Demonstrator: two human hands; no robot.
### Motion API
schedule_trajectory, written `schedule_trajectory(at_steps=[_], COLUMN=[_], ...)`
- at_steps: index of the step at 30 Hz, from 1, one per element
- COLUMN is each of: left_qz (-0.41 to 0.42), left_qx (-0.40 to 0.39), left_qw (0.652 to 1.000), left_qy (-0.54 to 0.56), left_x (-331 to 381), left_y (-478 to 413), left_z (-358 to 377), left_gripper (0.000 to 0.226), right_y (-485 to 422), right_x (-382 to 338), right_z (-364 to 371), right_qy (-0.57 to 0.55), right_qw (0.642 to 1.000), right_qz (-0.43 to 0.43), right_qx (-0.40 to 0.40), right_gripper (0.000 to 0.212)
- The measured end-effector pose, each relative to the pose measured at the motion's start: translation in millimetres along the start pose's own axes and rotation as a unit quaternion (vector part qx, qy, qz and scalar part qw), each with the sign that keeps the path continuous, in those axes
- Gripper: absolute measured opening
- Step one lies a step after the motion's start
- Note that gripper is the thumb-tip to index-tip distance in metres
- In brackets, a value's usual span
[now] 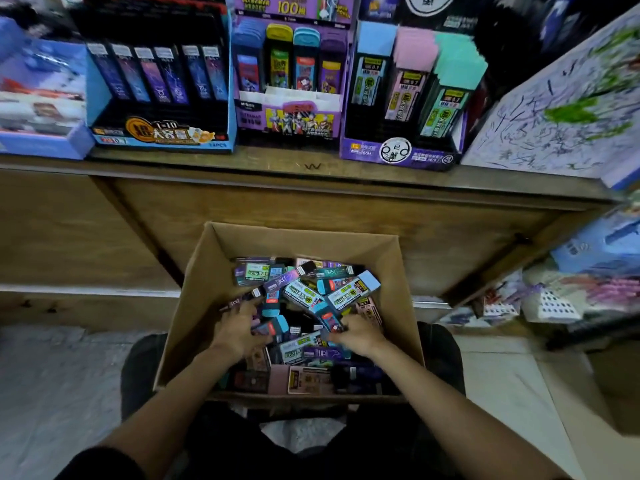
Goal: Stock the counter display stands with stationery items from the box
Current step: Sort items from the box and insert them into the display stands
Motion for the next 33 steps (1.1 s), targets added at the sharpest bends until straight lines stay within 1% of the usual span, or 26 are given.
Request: schedule_trajectory(at_steps=[1,3,4,5,7,10,13,15,16,18,19,21,22,24,26,27,28,31,33], left_qz=[-0.009,-0.008,-0.002,0.003,-0.001,-0.017,0.011,0.043,0.050,0.052,0.055,0.066,0.066,0.046,0.009,-0.006,-0.016,-0.013,0.004], left_qx=[-0.008,-0.035,-0.056,-0.084,-0.135,-0.143,-0.142,-0.123,-0.102,-0.049,-0.019,0.034,0.060,0.108,0.107,0.097,0.087,0.070,0.053], left_qw=[1.000,0.999,0.998,0.991,0.970,0.971,0.973,0.971,0.970,0.973,0.975,0.971,0.964,0.937,0.890,0.869,0.857,0.840,0.832], left_qy=[-0.001,0.004,0.042,0.103,0.203,0.189,0.185,0.202,0.215,0.218,0.213,0.227,0.251,0.329,0.442,0.484,0.508,0.538,0.552], left_x=[-3,-9,-11,-12,-12,-19,-14,-6,-3,1,4,13,18,26,33,38,44,63,74], left_y=[-1,-4,-4,-4,-1,0,2,4,5,5,5,5,6,8,11,12,14,19,21], left_z=[-1,-2,0,3,7,3,-2,-11,-17,-33,-43,-62,-71,-88,-90,-89,-87,-91,-94], left_gripper=[0.067,0.068,0.066,0.066,0.064,0.029,0.015,0.015,0.016,0.016,0.014,0.010,0.008,0.009,0.004,0.011,0.016,0.017,0.015], right_y=[0,0,0,0,0,-3,-1,0,1,4,7,13,16,21,27,31,34,44,45], right_x=[0,2,4,5,5,-2,-10,-15,-19,-28,-33,-43,-47,-55,-66,-72,-79,-98,-105], right_z=[-2,-3,-3,-3,-4,-4,-9,-13,-16,-27,-34,-43,-45,-48,-52,-56,-60,-71,-73], right_qy=[0.037,0.077,0.089,0.104,0.133,0.164,0.160,0.114,0.073,-0.044,-0.116,-0.251,-0.302,-0.376,-0.420,-0.433,-0.440,-0.445,-0.427], right_qw=[0.999,0.995,0.992,0.990,0.986,0.980,0.980,0.985,0.989,0.992,0.986,0.960,0.944,0.917,0.896,0.889,0.883,0.874,0.885], right_qz=[-0.013,-0.032,-0.035,-0.037,-0.039,-0.053,-0.078,-0.094,-0.100,-0.108,-0.112,-0.125,-0.129,-0.131,-0.140,-0.151,-0.165,-0.193,-0.184], right_qx=[-0.021,-0.062,-0.078,-0.088,-0.095,-0.096,-0.093,-0.089,-0.082,-0.054,-0.038,-0.016,-0.012,-0.006,0.003,0.009,0.015,0.023,0.011], right_gripper=[0.028,0.029,0.031,0.032,0.035,0.031,0.024,0.021,0.021,0.016,0.012,0.014,0.016,0.016,0.015,0.013,0.011,0.009,0.014])
Point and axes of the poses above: each hand's wrist, its own y-axis away from the middle knuckle, its own z-axis out of the palm, x = y × z, the point moved 9 cm from there along -y, towards the middle knuckle, and after that the axes turned 3 degrees about z, right-handed, at the moved point
